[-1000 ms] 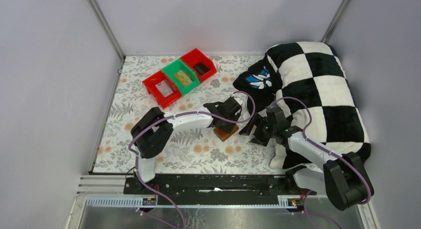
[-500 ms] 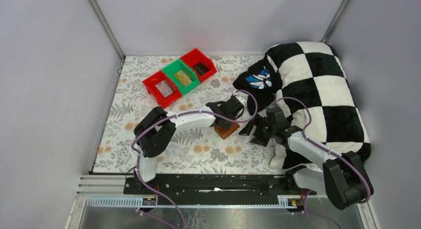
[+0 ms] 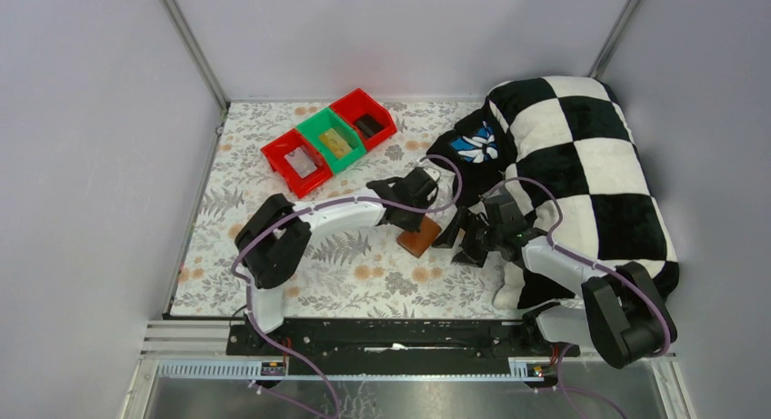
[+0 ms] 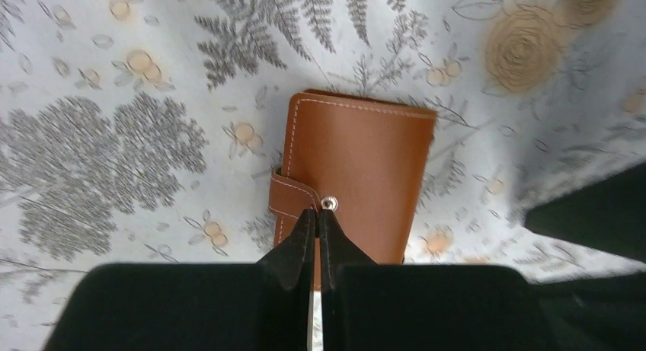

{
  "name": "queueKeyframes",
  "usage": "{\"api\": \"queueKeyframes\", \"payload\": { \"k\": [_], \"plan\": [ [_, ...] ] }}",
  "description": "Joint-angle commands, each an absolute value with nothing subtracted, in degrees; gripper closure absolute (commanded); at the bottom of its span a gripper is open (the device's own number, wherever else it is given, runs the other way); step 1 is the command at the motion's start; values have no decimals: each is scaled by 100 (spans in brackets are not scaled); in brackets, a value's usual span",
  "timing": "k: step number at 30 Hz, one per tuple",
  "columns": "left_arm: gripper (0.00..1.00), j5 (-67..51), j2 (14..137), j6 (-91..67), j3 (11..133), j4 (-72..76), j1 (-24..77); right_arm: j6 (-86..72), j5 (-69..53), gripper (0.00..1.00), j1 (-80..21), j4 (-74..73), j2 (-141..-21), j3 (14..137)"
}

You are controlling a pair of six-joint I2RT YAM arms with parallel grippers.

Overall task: Take the credit cards out of the card holder
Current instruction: Open the card holder at the center of the board.

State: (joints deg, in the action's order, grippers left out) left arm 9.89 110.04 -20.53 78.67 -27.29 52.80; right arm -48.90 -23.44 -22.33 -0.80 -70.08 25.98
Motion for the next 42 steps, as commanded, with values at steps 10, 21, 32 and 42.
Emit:
{"api": "queueKeyframes", "payload": {
  "k": [10, 21, 32, 42],
  "plan": [
    [100, -1543, 8882, -4015, 5860, -1300, 4259, -4545, -2992, 16, -2201, 459, -8048, 3211],
    [100, -2276, 7748, -4181, 5315, -937, 3925, -3589, -1439, 12, -2707, -1370, -7405, 4312],
    [100, -1794, 7336, -3413, 4913, -1951, 3340, -3815, -1631, 19, -2744, -1056, -7596, 4193],
    [100, -1051, 6867, -3452, 4114, -2479, 2804, -4153, -2224, 53, -2899, -143, -8280, 4087]
  ]
}}
